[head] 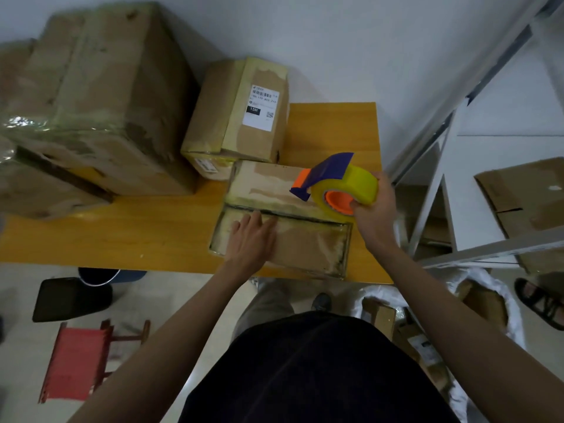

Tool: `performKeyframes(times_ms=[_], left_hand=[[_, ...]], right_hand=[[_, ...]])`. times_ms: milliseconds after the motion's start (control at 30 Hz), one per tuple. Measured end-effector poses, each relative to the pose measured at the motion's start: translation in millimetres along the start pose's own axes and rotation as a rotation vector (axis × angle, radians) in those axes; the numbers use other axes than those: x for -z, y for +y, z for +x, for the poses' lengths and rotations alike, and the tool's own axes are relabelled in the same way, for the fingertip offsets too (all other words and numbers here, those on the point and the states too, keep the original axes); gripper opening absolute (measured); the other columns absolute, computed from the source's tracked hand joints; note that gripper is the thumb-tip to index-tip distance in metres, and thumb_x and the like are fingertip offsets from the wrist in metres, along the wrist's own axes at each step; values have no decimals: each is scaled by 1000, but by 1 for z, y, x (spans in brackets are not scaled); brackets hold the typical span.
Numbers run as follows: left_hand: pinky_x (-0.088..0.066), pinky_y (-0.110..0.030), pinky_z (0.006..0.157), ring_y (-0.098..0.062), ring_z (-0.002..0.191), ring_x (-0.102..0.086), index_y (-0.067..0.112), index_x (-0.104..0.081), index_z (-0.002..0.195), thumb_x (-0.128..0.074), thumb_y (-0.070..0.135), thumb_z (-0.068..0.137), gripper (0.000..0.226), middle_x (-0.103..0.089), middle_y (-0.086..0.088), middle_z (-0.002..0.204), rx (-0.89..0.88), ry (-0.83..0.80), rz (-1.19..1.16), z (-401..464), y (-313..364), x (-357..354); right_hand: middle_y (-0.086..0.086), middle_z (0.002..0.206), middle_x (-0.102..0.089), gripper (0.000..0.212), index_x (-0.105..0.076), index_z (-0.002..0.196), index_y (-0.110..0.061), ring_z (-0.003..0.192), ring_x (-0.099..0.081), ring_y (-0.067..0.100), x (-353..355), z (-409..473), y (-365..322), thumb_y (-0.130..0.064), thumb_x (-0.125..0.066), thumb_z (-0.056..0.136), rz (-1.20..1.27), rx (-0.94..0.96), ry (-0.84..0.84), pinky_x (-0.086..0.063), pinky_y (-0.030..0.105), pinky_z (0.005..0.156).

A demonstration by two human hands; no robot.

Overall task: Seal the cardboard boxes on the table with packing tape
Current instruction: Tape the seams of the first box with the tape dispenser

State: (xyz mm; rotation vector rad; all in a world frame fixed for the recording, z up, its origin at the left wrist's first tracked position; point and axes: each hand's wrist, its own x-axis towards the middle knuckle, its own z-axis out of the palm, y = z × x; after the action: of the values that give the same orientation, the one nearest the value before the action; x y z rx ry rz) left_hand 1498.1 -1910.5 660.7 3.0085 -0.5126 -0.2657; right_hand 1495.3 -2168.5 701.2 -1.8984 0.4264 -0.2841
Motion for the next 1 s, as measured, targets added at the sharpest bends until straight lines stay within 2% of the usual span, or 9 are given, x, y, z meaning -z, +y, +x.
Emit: performKeyframes(times_ms=[67, 133, 233, 400, 533, 700, 867, 933, 1000], left_hand=[[-37, -42, 85, -29, 103, -49, 25, -50, 140, -36, 40, 105, 40, -49, -8, 117, -12, -16, 32, 4, -1, 0], [-37, -41, 85, -29, 102, -48, 25, -48, 141, -37, 40, 105, 41, -49, -9, 118, -31, -27, 66, 6, -4, 1], [-38, -41, 83, -29, 100, -49, 24, -48, 140, -40, 39, 103, 41, -51, -10, 117, -49, -18, 108, 6, -8, 2], [-43, -41, 79, -29, 96, -54, 16, -50, 141, -44, 38, 102, 46, -55, -10, 114, -71, -38, 171, 6, -1, 0], [-42, -40, 74, -27, 86, -55, 15, -61, 130, -60, 35, 95, 40, -57, -7, 102, -128, 32, 172, 0, -6, -1], [-44, -41, 74, -27, 87, -57, 10, -53, 140, -44, 34, 100, 48, -60, -7, 102, -166, 107, 136, -5, -14, -4], [-46, -45, 84, -31, 99, -59, 9, -48, 146, -35, 34, 101, 53, -63, -10, 121, -131, 81, 81, -8, -10, -7], [-46, -47, 92, -32, 111, -59, 9, -46, 148, -38, 33, 102, 52, -60, -10, 136, -99, 64, 42, -9, -6, -9], [-43, -48, 100, -32, 123, -54, 10, -41, 151, -42, 31, 105, 51, -52, -9, 148, -61, 26, 13, -9, -2, -11]], right_hand=[[-3, 101, -52, 43, -52, 112, -18, 94, -50, 14, 0, -1, 0, -5, -59, 72, 36, 1, 6, -41, 31, 72], [-7, 100, -53, 43, -50, 111, -24, 92, -51, 13, 1, 0, 2, -5, -60, 73, 55, -19, 8, -45, 35, 73], [6, 104, -57, 43, -51, 111, -23, 93, -56, 21, 2, 0, 5, -7, -60, 72, 40, -39, 4, -48, 44, 74], [10, 107, -58, 46, -52, 114, -19, 98, -57, 28, 2, 1, 7, -6, -59, 70, 25, -20, 8, -51, 51, 75], [5, 105, -57, 44, -51, 112, -21, 96, -57, 26, 2, 2, 4, -6, -59, 72, 49, -13, 5, -49, 47, 75], [-7, 101, -54, 41, -51, 112, -21, 96, -56, 22, 2, 1, 1, -11, -60, 73, 74, 4, 2, -48, 37, 73], [3, 103, -55, 41, -50, 110, -22, 96, -56, 26, 2, 2, 3, -8, -60, 73, 72, 16, -5, -48, 44, 73], [-1, 101, -55, 40, -50, 109, -23, 94, -56, 22, 2, 2, 3, -7, -60, 73, 77, 21, -3, -47, 41, 72], [-10, 99, -54, 40, -51, 108, -23, 90, -55, 12, 2, 2, 2, -8, -61, 73, 80, 28, 6, -46, 31, 71]])
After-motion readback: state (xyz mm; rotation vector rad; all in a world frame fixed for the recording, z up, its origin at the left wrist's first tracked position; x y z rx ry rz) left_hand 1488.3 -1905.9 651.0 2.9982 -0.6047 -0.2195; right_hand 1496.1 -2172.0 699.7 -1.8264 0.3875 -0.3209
